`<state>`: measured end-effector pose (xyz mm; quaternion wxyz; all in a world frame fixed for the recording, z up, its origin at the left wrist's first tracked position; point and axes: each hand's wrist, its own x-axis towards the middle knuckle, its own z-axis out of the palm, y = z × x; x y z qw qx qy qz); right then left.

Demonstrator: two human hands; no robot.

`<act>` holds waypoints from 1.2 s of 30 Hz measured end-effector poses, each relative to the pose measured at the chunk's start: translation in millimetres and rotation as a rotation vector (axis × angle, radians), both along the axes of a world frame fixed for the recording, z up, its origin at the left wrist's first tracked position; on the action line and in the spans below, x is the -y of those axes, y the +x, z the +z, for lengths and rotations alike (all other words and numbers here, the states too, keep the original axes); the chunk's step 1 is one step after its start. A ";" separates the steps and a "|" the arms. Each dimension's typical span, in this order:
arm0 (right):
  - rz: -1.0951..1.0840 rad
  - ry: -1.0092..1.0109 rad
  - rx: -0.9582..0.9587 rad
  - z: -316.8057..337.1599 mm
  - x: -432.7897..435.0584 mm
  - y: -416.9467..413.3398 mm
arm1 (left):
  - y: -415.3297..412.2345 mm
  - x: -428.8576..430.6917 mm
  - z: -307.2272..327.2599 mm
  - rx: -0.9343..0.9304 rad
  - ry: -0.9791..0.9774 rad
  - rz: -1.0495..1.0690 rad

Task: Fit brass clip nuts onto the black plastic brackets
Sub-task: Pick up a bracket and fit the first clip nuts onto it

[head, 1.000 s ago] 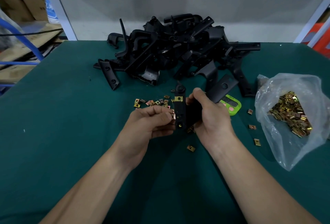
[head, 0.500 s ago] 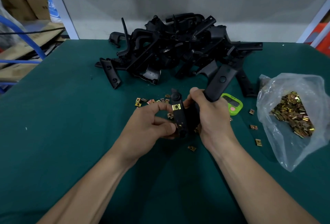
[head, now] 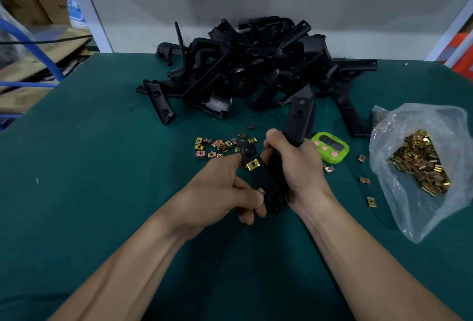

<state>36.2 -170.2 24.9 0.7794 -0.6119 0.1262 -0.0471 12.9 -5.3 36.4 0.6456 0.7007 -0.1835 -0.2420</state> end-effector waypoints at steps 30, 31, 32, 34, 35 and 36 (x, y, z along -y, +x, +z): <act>-0.262 -0.095 0.159 -6.7 7.6 7.2 | -9.2 20.9 -6.7 -0.316 -0.176 0.385; -0.262 -0.098 0.165 -6.5 7.8 6.2 | -9.4 20.4 -5.8 -0.326 -0.166 0.370; -0.265 -0.109 0.174 -6.4 7.6 5.4 | -9.9 20.3 -4.8 -0.335 -0.157 0.352; -0.279 -0.182 0.199 -6.0 5.5 3.7 | -10.6 20.9 -4.3 -0.336 -0.136 0.316; -0.287 -0.224 0.211 -5.8 3.6 3.0 | -10.6 20.7 -4.8 -0.330 -0.128 0.304; -0.295 -0.252 0.220 -5.7 1.4 2.7 | -10.3 20.3 -5.4 -0.323 -0.125 0.302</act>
